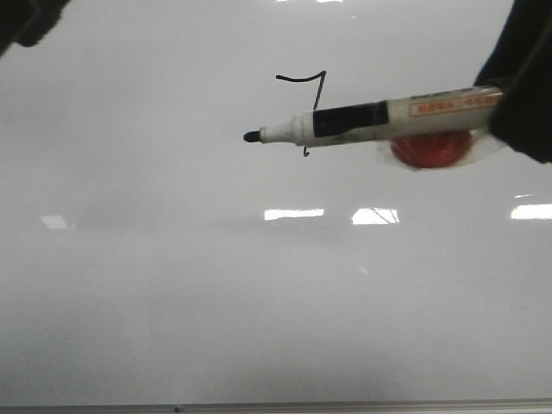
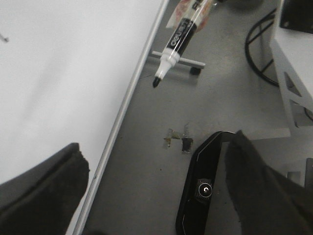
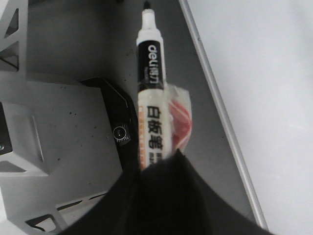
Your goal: Write number 7 on whiteboard
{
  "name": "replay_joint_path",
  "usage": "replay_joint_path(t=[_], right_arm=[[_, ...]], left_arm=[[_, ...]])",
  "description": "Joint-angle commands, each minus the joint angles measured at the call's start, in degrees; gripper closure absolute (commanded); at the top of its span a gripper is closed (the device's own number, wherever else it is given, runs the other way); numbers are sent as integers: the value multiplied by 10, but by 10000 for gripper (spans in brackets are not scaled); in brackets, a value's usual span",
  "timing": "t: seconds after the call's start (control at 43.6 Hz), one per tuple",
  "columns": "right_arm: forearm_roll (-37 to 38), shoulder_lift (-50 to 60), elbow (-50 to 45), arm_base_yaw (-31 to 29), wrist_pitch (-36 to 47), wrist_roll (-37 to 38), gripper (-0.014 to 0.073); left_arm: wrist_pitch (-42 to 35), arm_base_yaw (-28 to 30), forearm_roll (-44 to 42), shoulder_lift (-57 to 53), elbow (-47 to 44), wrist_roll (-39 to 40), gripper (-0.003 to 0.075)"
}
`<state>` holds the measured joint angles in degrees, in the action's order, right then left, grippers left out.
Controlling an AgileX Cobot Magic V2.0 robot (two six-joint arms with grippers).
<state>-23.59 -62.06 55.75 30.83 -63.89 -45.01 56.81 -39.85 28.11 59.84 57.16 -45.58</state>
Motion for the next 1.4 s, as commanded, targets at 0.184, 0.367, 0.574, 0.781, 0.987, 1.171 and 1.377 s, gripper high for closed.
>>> replay_joint_path(t=[0.184, 0.367, 0.574, 0.781, 0.987, 1.171, 1.377], right_arm=[[-15, 21, 13, 0, 0, -9, 660], [-16, 21, 13, 0, 4, -9, 660], [-16, 21, 13, 0, 18, -9, 660], [-16, 21, 13, 0, 18, -9, 660], [-16, 21, 13, 0, 20, -9, 660], [-16, 21, 13, 0, 25, -9, 512], [-1, 22, 14, -5, 23, -2, 80]], left_arm=[[-30, -104, 25, 108, 97, -31, 122], [-43, -118, 25, 176, 133, -33, 122], [-44, -118, 26, 215, 143, -60, 129], [-45, -118, 24, 222, 143, -63, 370], [-48, -118, 24, 222, 143, -63, 589], [-56, -118, 24, 222, 143, -63, 689], [-54, -113, -3, 221, 147, -43, 714]])
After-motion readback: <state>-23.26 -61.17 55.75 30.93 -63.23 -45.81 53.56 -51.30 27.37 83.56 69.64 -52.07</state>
